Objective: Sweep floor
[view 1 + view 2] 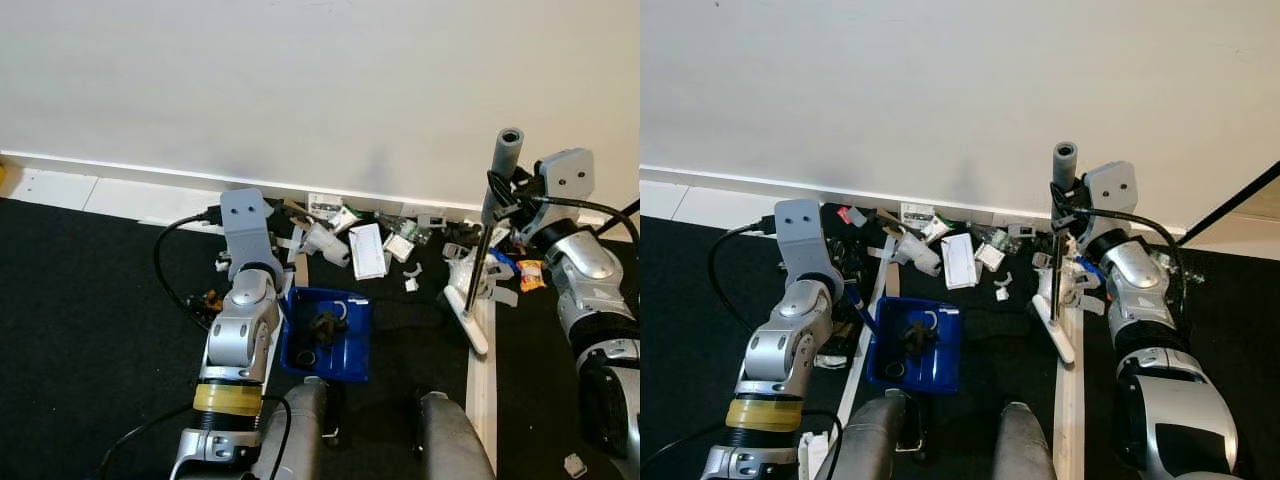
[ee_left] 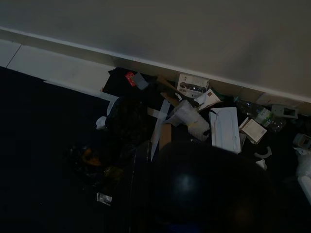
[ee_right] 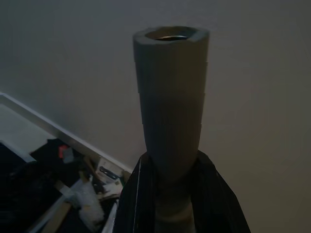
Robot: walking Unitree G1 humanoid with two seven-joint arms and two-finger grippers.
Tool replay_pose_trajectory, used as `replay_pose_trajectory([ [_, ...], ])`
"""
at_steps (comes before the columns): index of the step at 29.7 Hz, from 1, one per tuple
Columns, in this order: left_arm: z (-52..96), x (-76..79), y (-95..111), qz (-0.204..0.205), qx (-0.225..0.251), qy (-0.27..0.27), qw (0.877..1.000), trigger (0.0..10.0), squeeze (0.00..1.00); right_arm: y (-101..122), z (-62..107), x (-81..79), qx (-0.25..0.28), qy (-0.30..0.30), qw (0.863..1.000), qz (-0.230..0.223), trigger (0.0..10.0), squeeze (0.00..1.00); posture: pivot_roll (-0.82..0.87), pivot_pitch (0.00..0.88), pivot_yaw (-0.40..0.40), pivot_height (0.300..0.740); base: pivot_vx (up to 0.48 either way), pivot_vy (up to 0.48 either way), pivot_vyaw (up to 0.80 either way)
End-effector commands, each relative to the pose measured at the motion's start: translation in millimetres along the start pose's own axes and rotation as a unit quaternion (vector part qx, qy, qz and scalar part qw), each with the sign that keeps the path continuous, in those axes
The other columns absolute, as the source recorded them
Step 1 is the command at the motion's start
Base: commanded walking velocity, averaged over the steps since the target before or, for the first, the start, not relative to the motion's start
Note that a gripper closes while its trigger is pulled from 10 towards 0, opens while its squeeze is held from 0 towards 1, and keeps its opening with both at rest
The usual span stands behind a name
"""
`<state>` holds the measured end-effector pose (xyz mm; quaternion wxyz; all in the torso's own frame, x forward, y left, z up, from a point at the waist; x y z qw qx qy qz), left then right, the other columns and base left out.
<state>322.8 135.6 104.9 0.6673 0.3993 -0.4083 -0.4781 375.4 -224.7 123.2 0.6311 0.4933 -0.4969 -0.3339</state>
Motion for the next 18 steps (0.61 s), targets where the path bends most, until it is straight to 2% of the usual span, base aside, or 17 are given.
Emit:
replay_pose_trajectory([
  [1, 0.2, -8.4, -16.8, -0.01, -0.036, 0.013, 0.999, 10.0, 0.0, -2.2, -0.2, -7.1, 0.006, 0.007, 1.0, -0.004, 10.0, 0.0, 0.08, 0.267, 0.104, 0.74, 0.0, 0.0, 0.0],
  [4, 0.4, -7.0, -16.3, -0.011, -0.035, 0.011, 0.999, 10.0, 0.0, -17.2, -0.7, -31.1, -0.012, 0.035, 0.997, -0.064, 10.0, 0.0, 0.08, 0.267, 0.106, 0.74, 0.0, 0.0, 0.0],
  [5, 0.5, -6.7, -15.7, -0.011, -0.035, 0.011, 0.999, 10.0, 0.0, -22.5, -0.8, -42.2, -0.016, 0.052, 0.993, -0.102, 10.0, 0.0, 0.09, 0.268, 0.108, 0.74, 0.0, 0.0, 0.0],
  [6, 0.5, -6.7, -15.7, -0.011, -0.035, 0.011, 0.999, 10.0, 0.0, -22.5, -0.8, -42.2, -0.016, 0.052, 0.993, -0.102, 10.0, 0.0, 0.09, 0.268, 0.108, 0.74, 0.0, 0.0, 0.0],
  [8, 0.5, -7.1, -14.8, -0.012, -0.034, 0.011, 0.999, 10.0, 0.0, -27.0, -1.6, -57.8, -0.018, 0.074, 0.986, -0.146, 10.0, 0.0, 0.1, 0.269, 0.112, 0.74, 0.0, 0.0, 0.0],
  [9, 0.5, -7.1, -14.8, -0.012, -0.034, 0.011, 0.999, 10.0, 0.0, -27.0, -1.6, -57.8, -0.018, 0.074, 0.986, -0.146, 10.0, 0.0, 0.1, 0.269, 0.112, 0.74, 0.0, 0.0, 0.0],
  [13, 1.9, -10.5, -14.8, -0.015, -0.035, 0.013, 0.999, 10.0, 0.0, -20.3, -8.1, -89.9, 0.004, 0.14, 0.971, -0.191, 10.0, 0.0, 0.11, 0.27, 0.117, 0.74, 0.0, 0.0, 0.0],
  [15, 1.6, -10.6, -14.3, -0.015, -0.035, 0.013, 0.999, 10.0, 0.0, -16.8, -10.1, -100.1, 0.011, 0.166, 0.965, -0.201, 10.0, 0.0, 0.11, 0.268, 0.117, 0.74, 0.0, 0.0, 0.0],
  [16, 1.6, -10.6, -14.3, -0.015, -0.035, 0.013, 0.999, 10.0, 0.0, -16.8, -10.1, -100.1, 0.011, 0.166, 0.965, -0.201, 10.0, 0.0, 0.11, 0.268, 0.117, 0.74, 0.0, 0.0, 0.0],
  [18, 1.2, -9.5, -13.6, -0.016, -0.034, 0.012, 0.999, 10.0, 0.0, -10.8, -12.5, -112.2, 0.026, 0.196, 0.956, -0.218, 10.0, 0.0, 0.11, 0.265, 0.116, 0.74, 0.0, 0.0, 0.0],
])
Point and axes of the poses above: a point about 5 cm out from each wrist's last joint towards the gripper, its own z axis pointing back from the gripper into the wrist, its own y axis along the axis of the wrist's last joint, x = y × z, the point moved 2 cm from there along -z, pointing out of the wrist towards the gripper, and after that the axes turned 10 degrees about z, right-handed, at the moved point
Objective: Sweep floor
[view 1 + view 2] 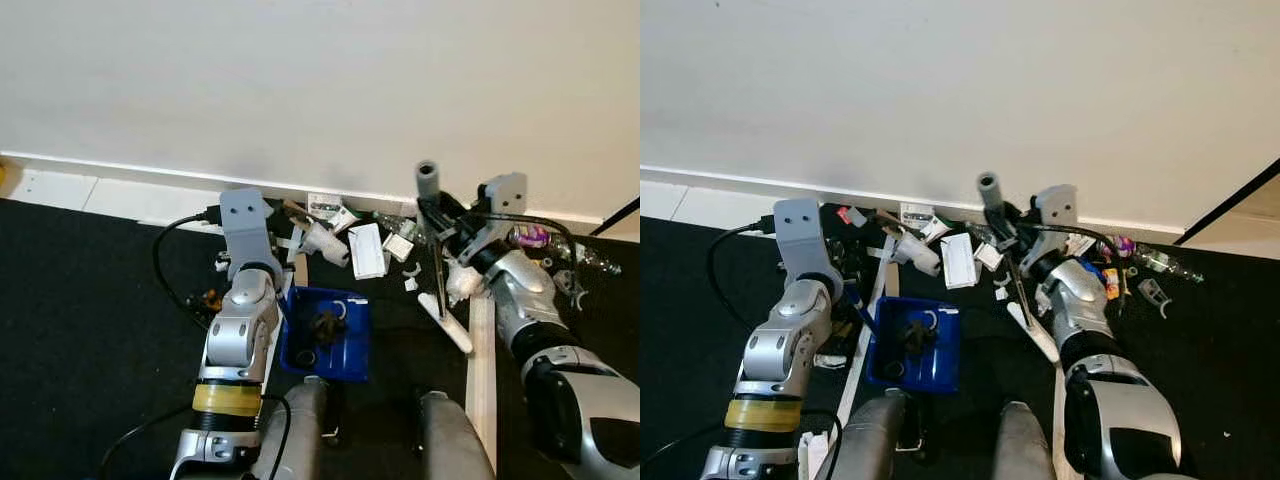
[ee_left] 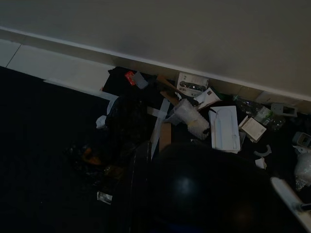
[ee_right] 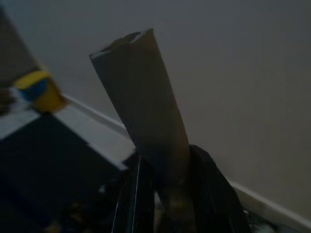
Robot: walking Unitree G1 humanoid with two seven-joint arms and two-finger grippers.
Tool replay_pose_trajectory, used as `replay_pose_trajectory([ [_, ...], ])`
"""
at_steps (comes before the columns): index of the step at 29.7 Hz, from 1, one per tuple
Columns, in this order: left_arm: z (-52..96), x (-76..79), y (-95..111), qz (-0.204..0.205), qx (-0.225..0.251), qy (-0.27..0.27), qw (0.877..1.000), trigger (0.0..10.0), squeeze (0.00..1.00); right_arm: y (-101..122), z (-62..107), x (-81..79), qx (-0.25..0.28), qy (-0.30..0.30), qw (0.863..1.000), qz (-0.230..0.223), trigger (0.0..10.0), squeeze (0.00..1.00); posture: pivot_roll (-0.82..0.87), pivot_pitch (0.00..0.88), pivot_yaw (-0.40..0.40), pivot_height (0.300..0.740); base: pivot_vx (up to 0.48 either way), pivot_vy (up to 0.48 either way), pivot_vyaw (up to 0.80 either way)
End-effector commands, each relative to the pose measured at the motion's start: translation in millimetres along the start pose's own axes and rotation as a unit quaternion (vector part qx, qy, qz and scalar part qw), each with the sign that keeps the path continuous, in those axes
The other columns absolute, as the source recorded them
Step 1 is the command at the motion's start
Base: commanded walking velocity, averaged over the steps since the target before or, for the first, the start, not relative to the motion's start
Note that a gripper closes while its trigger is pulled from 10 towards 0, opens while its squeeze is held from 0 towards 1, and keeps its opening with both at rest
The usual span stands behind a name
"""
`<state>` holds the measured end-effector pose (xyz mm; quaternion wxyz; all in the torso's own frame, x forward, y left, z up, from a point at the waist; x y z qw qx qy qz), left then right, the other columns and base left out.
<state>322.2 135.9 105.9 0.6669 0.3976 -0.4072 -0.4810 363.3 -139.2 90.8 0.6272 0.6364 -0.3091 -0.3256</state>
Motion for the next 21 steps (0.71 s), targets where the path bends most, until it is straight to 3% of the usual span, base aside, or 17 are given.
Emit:
replay_pose_trajectory([
  [1, 0.3, -8.8, -14.4, -0.014, -0.031, 0.013, 0.999, 10.0, 0.0, -11.5, -6.0, -20.0, 0.002, 0.032, 0.997, -0.063, 10.0, 0.0, 0.11, 0.265, 0.116, 0.74, 0.0, 0.0, 0.0],
  [7, -0.1, -7.5, -15.1, -0.014, -0.032, 0.013, 0.999, 10.0, 0.0, -2.2, -15.6, -32.3, 0.035, 0.064, 0.994, -0.082, 10.0, 0.0, 0.09, 0.266, 0.115, 0.74, 0.0, 0.0, 0.0],
  [9, -0.5, -6.2, -15.3, -0.014, -0.033, 0.013, 0.999, 10.0, 0.0, 11.5, -23.6, -38.4, 0.076, 0.078, 0.989, -0.097, 10.0, 0.0, 0.09, 0.267, 0.114, 0.74, 0.0, 0.0, 0.0],
  [21, -3.7, -4.1, -14.6, 0.017, -0.042, 0.017, 0.999, 10.0, 0.0, 39.2, -33.7, -36.2, 0.148, 0.066, 0.978, -0.133, 10.0, 0.0, 0.07, 0.263, 0.099, 0.74, 0.0, 0.0, 0.0],
])
Point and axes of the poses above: a point about 5 cm out from each wrist's last joint towards the gripper, its own z axis pointing back from the gripper into the wrist, its own y axis along the axis of the wrist's last joint, x = y × z, the point moved 2 cm from there along -z, pointing out of the wrist towards the gripper, and after that the axes turned 10 degrees about z, right-handed, at the moved point
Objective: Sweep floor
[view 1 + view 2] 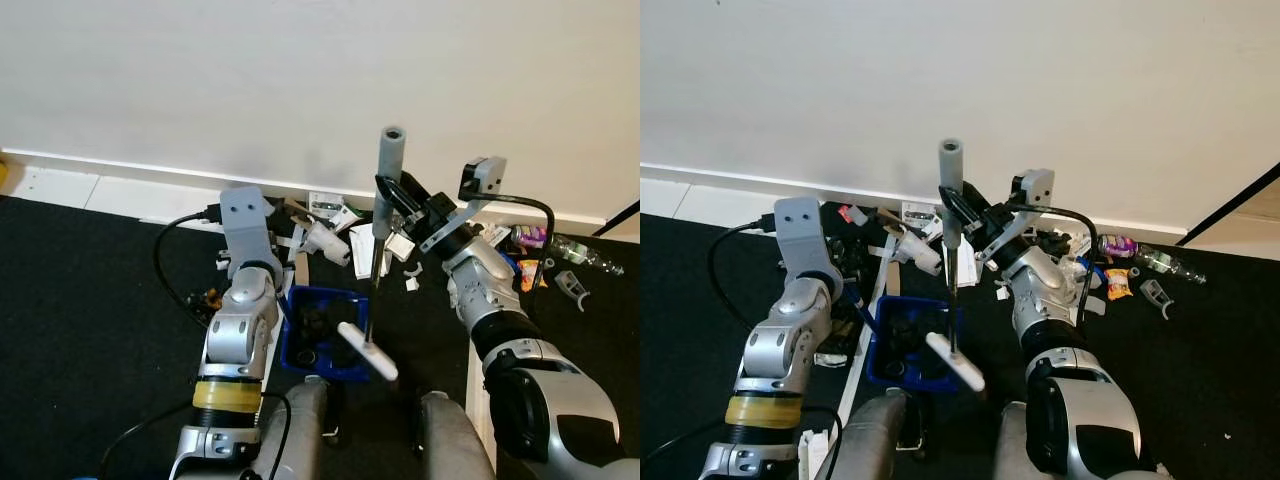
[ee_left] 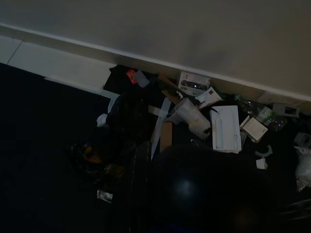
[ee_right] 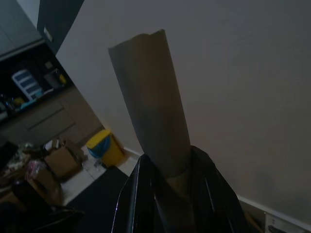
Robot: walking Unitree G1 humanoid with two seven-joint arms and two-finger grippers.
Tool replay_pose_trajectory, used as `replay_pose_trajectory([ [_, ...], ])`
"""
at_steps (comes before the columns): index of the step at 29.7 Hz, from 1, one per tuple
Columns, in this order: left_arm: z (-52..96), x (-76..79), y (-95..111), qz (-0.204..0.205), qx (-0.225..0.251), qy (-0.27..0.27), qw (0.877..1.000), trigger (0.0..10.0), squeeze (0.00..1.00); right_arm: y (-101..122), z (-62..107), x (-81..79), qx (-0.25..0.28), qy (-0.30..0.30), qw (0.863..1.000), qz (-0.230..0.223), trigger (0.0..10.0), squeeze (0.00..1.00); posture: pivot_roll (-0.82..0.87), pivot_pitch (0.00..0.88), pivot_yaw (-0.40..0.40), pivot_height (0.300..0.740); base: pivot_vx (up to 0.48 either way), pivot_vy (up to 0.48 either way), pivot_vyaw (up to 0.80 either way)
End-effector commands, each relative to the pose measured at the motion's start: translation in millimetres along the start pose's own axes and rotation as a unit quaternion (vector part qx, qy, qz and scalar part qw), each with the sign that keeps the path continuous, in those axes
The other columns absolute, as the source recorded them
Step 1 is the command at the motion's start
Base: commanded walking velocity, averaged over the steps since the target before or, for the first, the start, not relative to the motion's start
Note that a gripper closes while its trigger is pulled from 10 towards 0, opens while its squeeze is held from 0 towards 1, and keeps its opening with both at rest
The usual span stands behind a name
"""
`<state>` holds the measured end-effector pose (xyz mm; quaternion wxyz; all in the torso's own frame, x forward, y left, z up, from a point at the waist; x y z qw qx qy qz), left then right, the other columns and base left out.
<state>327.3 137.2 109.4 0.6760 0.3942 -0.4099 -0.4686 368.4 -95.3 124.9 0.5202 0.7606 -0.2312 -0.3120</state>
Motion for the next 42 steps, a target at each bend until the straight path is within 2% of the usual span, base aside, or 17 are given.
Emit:
replay_pose_trajectory([
  [1, -0.6, -7.6, -17.4, 0.019, -0.046, 0.017, 0.999, 10.0, 0.0, 7.7, -5.8, -2.3, 0.031, -0.003, 0.999, -0.012, 10.0, 0.0, 0.07, 0.262, 0.096, 0.74, 0.0, 0.0, 0.0],
  [4, -1.7, -26.2, -6.9, 0.061, -0.045, 0.043, 0.996, 10.0, 0.0, 30.7, -4.4, 5.8, 0.061, -0.009, 0.998, 0.021, 10.0, 0.0, 0.07, 0.26, 0.09, 0.74, 0.0, 0.0, 0.0],
  [8, -1.0, -42.8, 0.8, 0.093, -0.042, 0.06, 0.993, 10.0, 0.0, 55.0, -0.1, 11.3, 0.09, -0.008, 0.995, 0.053, 10.0, 0.0, 0.07, 0.258, 0.084, 0.74, 0.0, 0.0, 0.0],
  [12, 1.0, -69.9, 15.4, 0.117, -0.03, 0.068, 0.99, 10.0, 0.0, 105.3, 17.2, 21.4, 0.135, -0.015, 0.984, 0.113, 10.0, 0.0, 0.06, 0.245, 0.067, 0.74, 0.0, 0.0, 0.0],
  [14, 1.3, -72.0, 16.1, 0.121, -0.031, 0.068, 0.99, 10.0, 0.0, 109.6, 19.4, 22.8, 0.138, -0.018, 0.983, 0.118, 10.0, 0.0, 0.06, 0.245, 0.067, 0.74, 0.0, 0.0, 0.0],
  [18, 3.8, -84.1, 26.5, 0.131, -0.013, 0.063, 0.989, 10.0, 0.0, 131.2, 36.8, 43.1, 0.153, -0.099, 0.971, 0.156, 10.0, 0.0, 0.04, 0.229, 0.054, 0.74, 0.0, 0.0, 0.0],
  [19, 3.8, -84.1, 26.5, 0.131, -0.013, 0.063, 0.989, 10.0, 0.0, 131.2, 36.8, 43.1, 0.153, -0.099, 0.971, 0.156, 10.0, 0.0, 0.04, 0.229, 0.054, 0.74, 0.0, 0.0, 0.0],
  [21, 5.3, -87.2, 30.6, 0.136, -0.007, 0.063, 0.989, 10.0, 0.0, 135.7, 45.4, 54.4, 0.154, -0.147, 0.964, 0.158, 10.0, 0.0, 0.04, 0.224, 0.053, 0.74, 0.0, 0.0, 0.0],
  [23, 7.0, -88.1, 35.0, 0.141, -0.001, 0.059, 0.988, 10.0, 0.0, 132.6, 51.4, 60.2, 0.14, -0.166, 0.963, 0.158, 10.0, 0.0, 0.03, 0.219, 0.052, 0.74, 0.0, 0.0, 0.0],
  [27, 11.4, -82.9, 50.0, 0.151, 0.031, 0.027, 0.988, 10.0, 0.0, 89.5, 55.9, 57.9, 0.045, -0.169, 0.974, 0.146, 10.0, 0.0, 0.03, 0.207, 0.048, 0.74, 0.0, 0.0, 0.0],
  [31, 12.5, -79.6, 51.4, 0.157, 0.046, 0.017, 0.986, 10.0, 0.0, 72.6, 52.8, 49.5, 0.029, -0.159, 0.979, 0.126, 10.0, 0.0, 0.04, 0.201, 0.049, 0.74, 0.0, 0.0, 0.0],
  [32, 12.7, -74.9, 41.3, 0.137, 0.055, 0.008, 0.989, 10.0, 0.0, 60.6, 46.1, 40.3, 0.023, -0.149, 0.983, 0.11, 10.0, 0.0, 0.04, 0.198, 0.048, 0.74, 0.0, 0.0, 0.0],
  [34, 12.7, -73.5, 37.8, 0.131, 0.055, 0.006, 0.99, 10.0, 0.0, 58.2, 44.4, 38.4, 0.022, -0.146, 0.983, 0.106, 10.0, 0.0, 0.04, 0.198, 0.048, 0.74, 0.0, 0.0, 0.0],
  [35, 8.8, -67.2, 21.8, 0.115, 0.05, -0.002, 0.992, 10.0, 0.0, 52.9, 38.0, 32.8, 0.02, -0.138, 0.985, 0.1, 10.0, 0.0, 0.04, 0.198, 0.046, 0.74, 0.0, 0.0, 0.0],
  [38, 5.2, -61.5, 8.0, 0.095, 0.042, -0.008, 0.995, 10.0, 0.0, 50.8, 33.5, 29.2, 0.02, -0.131, 0.986, 0.097, 10.0, 0.0, 0.03, 0.198, 0.044, 0.74, 0.0, 0.0, 0.0],
  [40, 0.7, -51.8, -7.8, 0.049, 0.029, -0.013, 0.998, 10.0, 0.0, 53.4, 31.3, 29.6, 0.024, -0.131, 0.986, 0.097, 10.0, 0.0, 0.03, 0.199, 0.044, 0.74, 0.0, 0.0, 0.0],
  [42, -2.6, -45.2, -20.7, 0.032, 0.007, -0.019, 0.999, 10.0, 0.0, 55.5, 31.3, 31.2, 0.024, -0.133, 0.986, 0.098, 10.0, 0.0, 0.03, 0.199, 0.046, 0.74, 0.0, 0.0, 0.0],
])
Point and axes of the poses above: a point about 5 cm out from each wrist's last joint towards the gripper, its own z axis pointing back from the gripper into the wrist, its own y axis along the axis of the wrist's last joint, x = y × z, the point moved 2 cm from there along -z, pointing out of the wrist towards the gripper, and after that the axes turned 10 degrees about z, right-handed, at the moved point
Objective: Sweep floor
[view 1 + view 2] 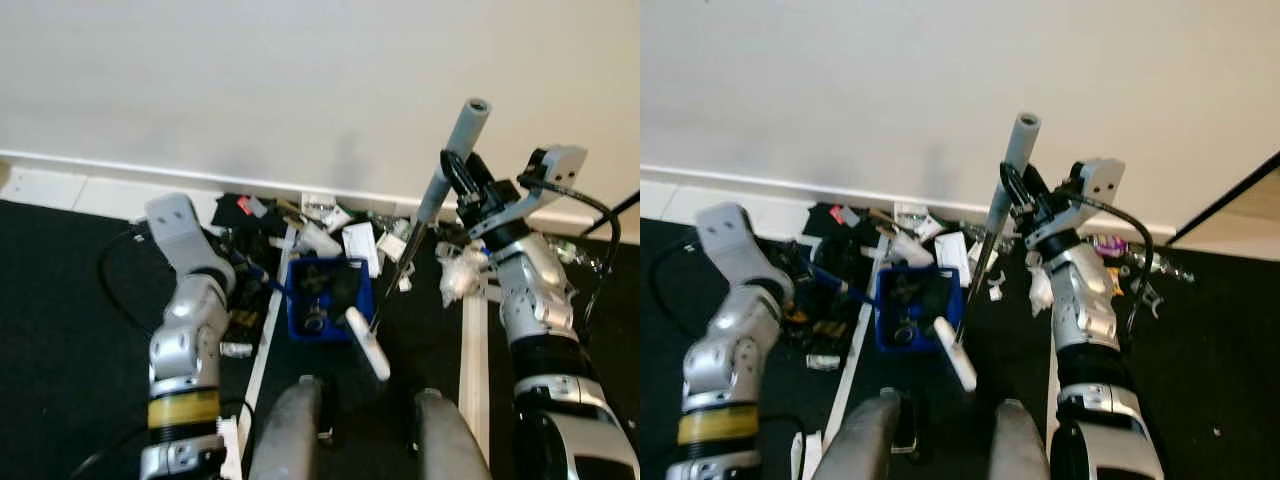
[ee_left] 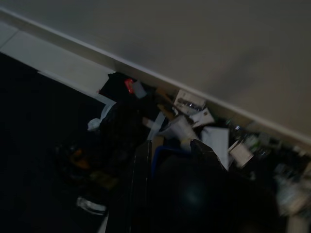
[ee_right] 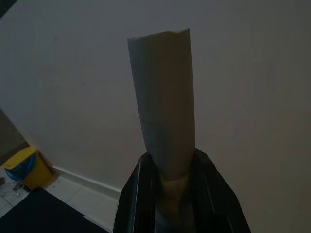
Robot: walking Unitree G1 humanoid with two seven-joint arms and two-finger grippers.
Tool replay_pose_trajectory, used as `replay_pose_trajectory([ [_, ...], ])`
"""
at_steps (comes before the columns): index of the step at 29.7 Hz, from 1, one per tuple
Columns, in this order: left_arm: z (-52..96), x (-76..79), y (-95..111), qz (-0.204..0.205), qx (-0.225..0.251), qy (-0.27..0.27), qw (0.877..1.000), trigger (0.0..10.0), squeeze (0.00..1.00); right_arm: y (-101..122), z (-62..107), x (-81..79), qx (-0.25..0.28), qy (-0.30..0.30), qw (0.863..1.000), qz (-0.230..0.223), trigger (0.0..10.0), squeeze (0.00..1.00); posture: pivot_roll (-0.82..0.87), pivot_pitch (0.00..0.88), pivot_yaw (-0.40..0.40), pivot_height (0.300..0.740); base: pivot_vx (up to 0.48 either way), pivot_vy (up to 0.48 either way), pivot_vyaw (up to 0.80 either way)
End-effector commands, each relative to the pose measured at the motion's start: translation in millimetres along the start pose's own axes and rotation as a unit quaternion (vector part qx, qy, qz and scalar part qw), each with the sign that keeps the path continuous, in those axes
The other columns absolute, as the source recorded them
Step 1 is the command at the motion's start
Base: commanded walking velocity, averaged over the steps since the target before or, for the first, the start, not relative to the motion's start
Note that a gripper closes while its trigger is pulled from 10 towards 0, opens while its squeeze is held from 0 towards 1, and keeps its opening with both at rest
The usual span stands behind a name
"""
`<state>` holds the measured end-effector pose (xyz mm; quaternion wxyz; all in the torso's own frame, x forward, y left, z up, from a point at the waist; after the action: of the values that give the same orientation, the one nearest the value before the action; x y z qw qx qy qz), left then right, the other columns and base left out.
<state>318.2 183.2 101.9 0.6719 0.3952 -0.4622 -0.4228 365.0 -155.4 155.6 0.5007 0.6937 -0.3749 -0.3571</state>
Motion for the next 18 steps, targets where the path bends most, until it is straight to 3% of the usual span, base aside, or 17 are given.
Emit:
replay_pose_trajectory([
  [1, 0.5, -0.1, -22.7, -0.016, -0.039, 0.001, 0.999, 10.0, 0.0, 5.4, -2.2, 0.6, 0.01, 0.0, 1.0, 0.002, 10.0, 0.0, 0.03, 0.199, 0.046, 0.74, 0.0, 0.0, 0.0],
  [7, -1.2, 1.2, -26.7, -0.026, -0.057, 0.013, 0.998, 10.0, 0.0, 11.7, 0.5, 6.0, 0.015, -0.008, 1.0, 0.011, 10.0, 0.0, 0.02, 0.201, 0.058, 0.74, 0.0, 0.0, 0.0],
  [9, -0.6, -2.2, -4.4, -0.019, -0.041, 0.019, 0.999, 10.0, 0.0, 14.9, 7.1, 14.0, 0.017, -0.024, 0.999, 0.019, 10.0, 0.0, 0.02, 0.209, 0.07, 0.74, 0.0, 0.0, 0.0],
  [13, 1.4, -3.7, 11.0, -0.004, -0.023, 0.015, 1.0, 10.0, 0.0, 15.0, 9.7, 15.7, 0.017, -0.028, 0.999, 0.02, 10.0, 0.0, 0.02, 0.212, 0.072, 0.74, 0.0, 0.0, 0.0],
  [14, 4.0, -4.9, 22.6, 0.002, -0.01, 0.012, 1.0, 10.0, 0.0, 13.7, 11.2, 16.4, 0.015, -0.03, 0.999, 0.021, 10.0, 0.0, 0.03, 0.213, 0.074, 0.74, 0.0, 0.0, 0.0],
  [18, 14.0, -10.0, 45.1, -0.01, -0.002, 0.01, 1.0, 10.0, 0.0, 9.0, 12.8, 15.2, 0.01, -0.032, 0.999, 0.018, 10.0, 0.0, 0.04, 0.218, 0.079, 0.74, 0.0, 0.0, 0.0],
])
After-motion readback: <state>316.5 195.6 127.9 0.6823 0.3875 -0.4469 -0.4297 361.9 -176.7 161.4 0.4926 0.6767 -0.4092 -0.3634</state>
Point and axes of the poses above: a point about 5 cm out from each wrist's last joint towards the gripper, its own z axis pointing back from the gripper into the wrist, its own y axis along the axis of the wrist's last joint, x = y × z, the point moved 2 cm from there along -z, pointing out of the wrist towards the gripper, and after that the axes turned 10 degrees about z, right-handed, at the moved point
